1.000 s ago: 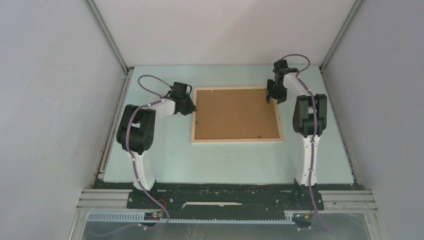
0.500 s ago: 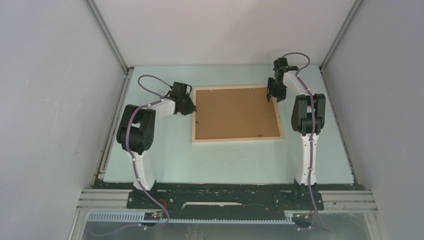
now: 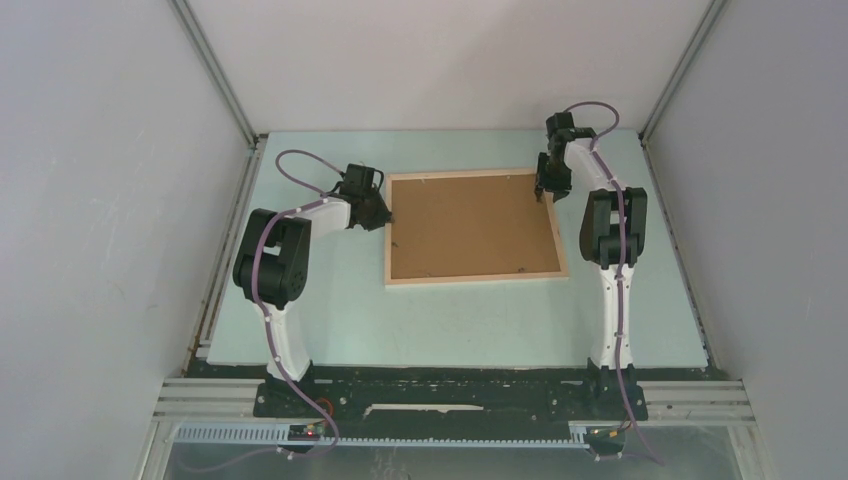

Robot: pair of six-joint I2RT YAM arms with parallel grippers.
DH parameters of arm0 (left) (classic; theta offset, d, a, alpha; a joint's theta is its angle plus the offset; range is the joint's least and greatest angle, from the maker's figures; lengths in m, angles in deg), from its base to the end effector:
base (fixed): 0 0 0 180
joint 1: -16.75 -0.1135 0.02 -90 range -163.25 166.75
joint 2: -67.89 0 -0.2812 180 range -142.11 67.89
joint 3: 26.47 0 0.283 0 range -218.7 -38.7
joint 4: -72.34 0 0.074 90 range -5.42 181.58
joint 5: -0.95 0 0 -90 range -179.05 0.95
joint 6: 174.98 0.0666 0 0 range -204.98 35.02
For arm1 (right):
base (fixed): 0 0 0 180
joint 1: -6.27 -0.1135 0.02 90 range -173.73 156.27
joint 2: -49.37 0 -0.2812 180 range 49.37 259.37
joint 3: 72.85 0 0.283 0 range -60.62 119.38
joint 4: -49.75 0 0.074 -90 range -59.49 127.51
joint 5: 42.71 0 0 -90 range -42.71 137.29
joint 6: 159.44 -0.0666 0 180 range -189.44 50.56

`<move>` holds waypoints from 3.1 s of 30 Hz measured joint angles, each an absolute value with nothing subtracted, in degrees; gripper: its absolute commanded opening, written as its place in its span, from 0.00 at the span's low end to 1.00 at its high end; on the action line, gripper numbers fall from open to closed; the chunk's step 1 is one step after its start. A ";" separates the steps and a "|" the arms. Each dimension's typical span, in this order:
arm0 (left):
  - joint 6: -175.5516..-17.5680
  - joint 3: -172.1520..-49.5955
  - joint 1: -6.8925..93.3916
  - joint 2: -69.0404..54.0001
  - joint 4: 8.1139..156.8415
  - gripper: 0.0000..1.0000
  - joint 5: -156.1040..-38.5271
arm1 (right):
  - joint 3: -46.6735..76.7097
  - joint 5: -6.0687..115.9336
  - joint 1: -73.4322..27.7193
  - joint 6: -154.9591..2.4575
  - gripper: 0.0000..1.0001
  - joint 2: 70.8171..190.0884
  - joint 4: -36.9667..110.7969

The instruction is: Put the photo into the frame

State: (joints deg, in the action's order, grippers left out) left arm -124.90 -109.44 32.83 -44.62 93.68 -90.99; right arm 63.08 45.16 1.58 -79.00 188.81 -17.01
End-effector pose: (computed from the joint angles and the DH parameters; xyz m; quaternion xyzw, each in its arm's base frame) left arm 0.4438 -0.1303 0.1247 -0.1891 0.9230 -0.1712 0.2881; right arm 0.5619 0.0436 0.1467 0.0450 0.9840 0.0031 0.1722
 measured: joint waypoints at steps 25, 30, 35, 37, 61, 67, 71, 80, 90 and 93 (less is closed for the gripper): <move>-124.42 -109.40 32.76 -44.51 93.62 0.43 -91.27 | 61.49 47.21 2.08 -83.59 0.69 187.58 -15.07; -123.59 -104.92 32.74 -40.86 90.82 0.67 -92.85 | 44.02 43.15 -0.65 -83.48 0.76 174.86 -11.15; -123.59 -99.02 32.67 -34.74 87.72 0.81 -93.41 | 20.20 43.13 -4.17 -84.18 0.77 153.18 -3.39; -123.98 -96.35 32.32 -32.16 85.55 0.86 -93.52 | 12.55 45.36 -5.17 -85.05 0.78 145.47 0.17; -125.05 -59.83 43.95 10.41 62.65 1.00 -96.10 | -29.61 42.43 -10.70 -103.57 1.00 91.33 16.56; -123.04 -59.81 47.58 11.31 59.87 1.00 -92.76 | -29.85 44.88 -9.91 -115.46 0.90 97.88 17.41; -122.54 -59.81 47.62 9.32 59.39 1.00 -90.94 | -29.81 48.46 -10.11 -125.84 0.89 106.32 19.88; -122.24 -59.81 47.62 7.09 59.33 0.99 -89.11 | -18.71 53.18 -15.58 -141.62 0.74 131.46 19.53; -121.97 -59.79 47.62 7.72 57.99 1.00 -89.11 | -9.88 59.39 -19.47 -151.67 0.63 143.50 21.89; -121.99 -59.33 47.62 8.75 56.75 1.00 -88.98 | -9.79 58.80 -21.11 -153.40 0.63 143.56 21.33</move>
State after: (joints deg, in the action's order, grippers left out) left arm -121.99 -59.33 47.62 8.75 56.75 -88.98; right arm -9.79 58.80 -21.11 -153.40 143.56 21.33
